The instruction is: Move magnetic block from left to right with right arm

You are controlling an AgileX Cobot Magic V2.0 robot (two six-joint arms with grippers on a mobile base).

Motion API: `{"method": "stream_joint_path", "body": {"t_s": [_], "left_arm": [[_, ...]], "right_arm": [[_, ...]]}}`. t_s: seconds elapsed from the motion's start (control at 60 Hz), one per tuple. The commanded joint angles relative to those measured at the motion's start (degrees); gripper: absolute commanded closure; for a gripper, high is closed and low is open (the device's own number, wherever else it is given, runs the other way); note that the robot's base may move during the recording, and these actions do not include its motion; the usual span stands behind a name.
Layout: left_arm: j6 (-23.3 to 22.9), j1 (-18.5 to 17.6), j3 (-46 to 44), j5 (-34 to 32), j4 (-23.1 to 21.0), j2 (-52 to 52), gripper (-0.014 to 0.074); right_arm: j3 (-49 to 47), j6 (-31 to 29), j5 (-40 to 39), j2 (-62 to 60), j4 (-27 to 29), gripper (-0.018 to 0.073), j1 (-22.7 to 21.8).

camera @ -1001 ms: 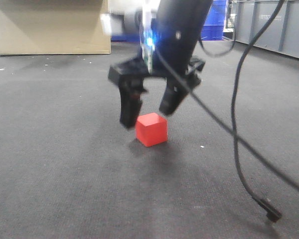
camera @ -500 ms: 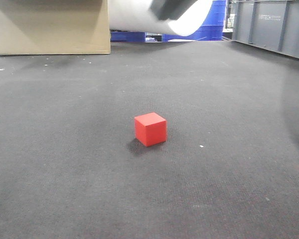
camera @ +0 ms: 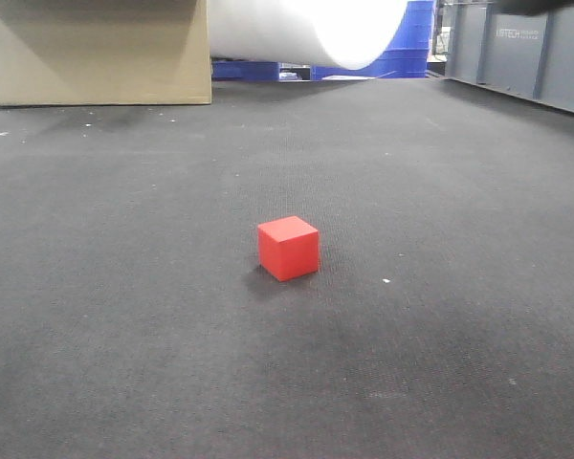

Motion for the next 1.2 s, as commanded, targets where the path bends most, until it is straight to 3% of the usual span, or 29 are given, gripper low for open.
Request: {"method": "stream_joint_path", "body": {"t_s": [0.0,0.317,0.934,1.051,1.184], "left_arm": [[-0.2,0.1,0.5,-5.2,0.0,-0.7,0.0713],[-0.2,0.1,0.5,-5.2,0.0,-0.7,0.0713],[-0.2,0.1,0.5,-5.2,0.0,-0.7,0.0713],[-0.2,0.1,0.5,-5.2,0.0,-0.7,0.0713],[-0.2,0.1,0.5,-5.2,0.0,-0.7,0.0713]], "right_arm": [[3.0,-0.1,-7.1,-6.5,1.9,0.049,-0.1],[8.1,-0.1,-4.2,-20.6,1.5,0.0492,-0.1],[9.1,-0.1,-2.9,-21.6,1.1,0.0492,-0.3],[10.3,0.5,-2.6,-22.0,0.6,0.0492,-4.5],[13.1,2.1,-3.1,-24.9,-1.4,0.0492,-15.3]]}}
